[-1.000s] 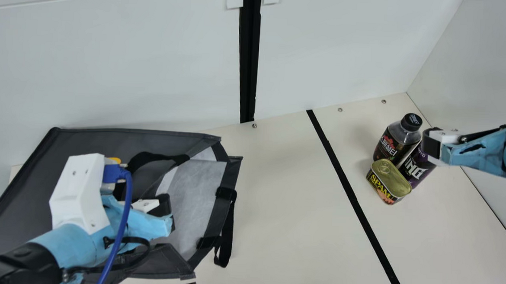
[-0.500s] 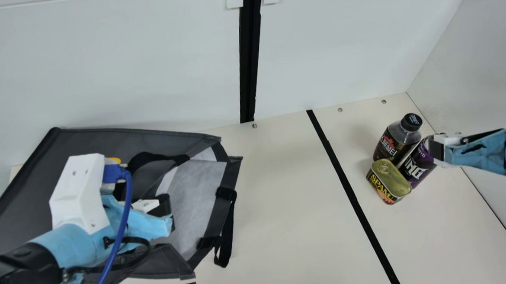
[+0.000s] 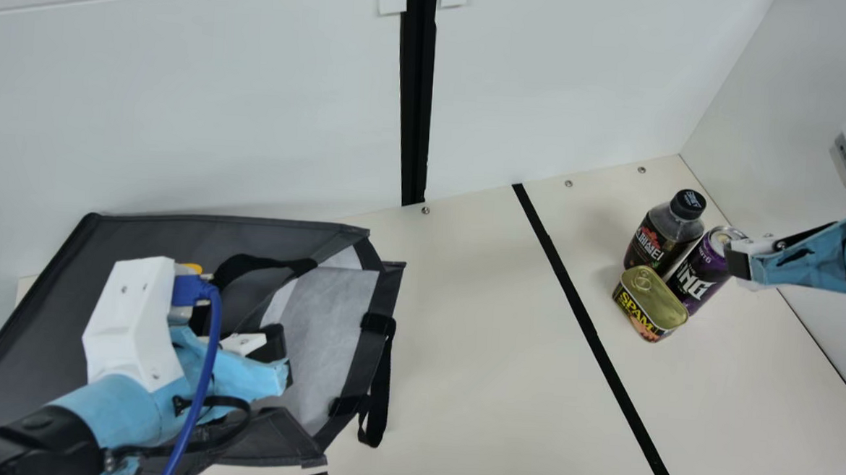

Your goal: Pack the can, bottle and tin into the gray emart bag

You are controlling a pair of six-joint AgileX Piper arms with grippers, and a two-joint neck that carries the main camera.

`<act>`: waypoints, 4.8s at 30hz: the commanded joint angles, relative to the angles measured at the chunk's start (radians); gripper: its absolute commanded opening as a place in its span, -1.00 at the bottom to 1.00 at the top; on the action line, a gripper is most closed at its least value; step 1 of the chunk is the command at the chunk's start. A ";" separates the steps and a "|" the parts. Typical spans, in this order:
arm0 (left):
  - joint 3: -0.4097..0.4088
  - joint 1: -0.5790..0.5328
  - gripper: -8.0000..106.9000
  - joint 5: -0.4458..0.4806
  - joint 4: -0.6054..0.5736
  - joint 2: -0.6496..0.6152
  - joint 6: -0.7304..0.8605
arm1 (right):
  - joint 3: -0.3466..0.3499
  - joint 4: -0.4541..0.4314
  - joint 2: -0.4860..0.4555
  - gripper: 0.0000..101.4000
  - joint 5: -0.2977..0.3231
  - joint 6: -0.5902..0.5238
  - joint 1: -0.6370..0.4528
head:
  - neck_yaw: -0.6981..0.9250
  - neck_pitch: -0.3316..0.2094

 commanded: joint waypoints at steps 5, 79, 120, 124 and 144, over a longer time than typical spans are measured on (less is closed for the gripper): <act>0.000 0.000 -0.68 0.000 0.000 0.000 0.000 | -0.008 0.021 0.035 0.79 0.002 -0.070 -0.033 | -0.001 -0.023; 0.000 0.000 -0.68 0.000 0.000 0.000 0.000 | -0.174 0.018 0.564 0.79 -0.112 -0.199 0.010 | -0.001 -0.023; 0.000 0.000 -0.68 0.000 0.000 0.000 0.000 | -0.213 0.012 0.640 -1.00 -0.092 -0.191 0.025 | -0.001 -0.023; 0.000 0.000 -0.68 0.000 0.000 0.000 0.000 | -0.215 0.020 0.620 -1.00 -0.086 -0.193 0.032 | -0.001 -0.023; 0.000 0.000 -0.68 0.000 0.000 0.000 0.000 | -0.112 0.025 0.428 -1.00 -0.075 -0.180 0.088 | -0.001 -0.023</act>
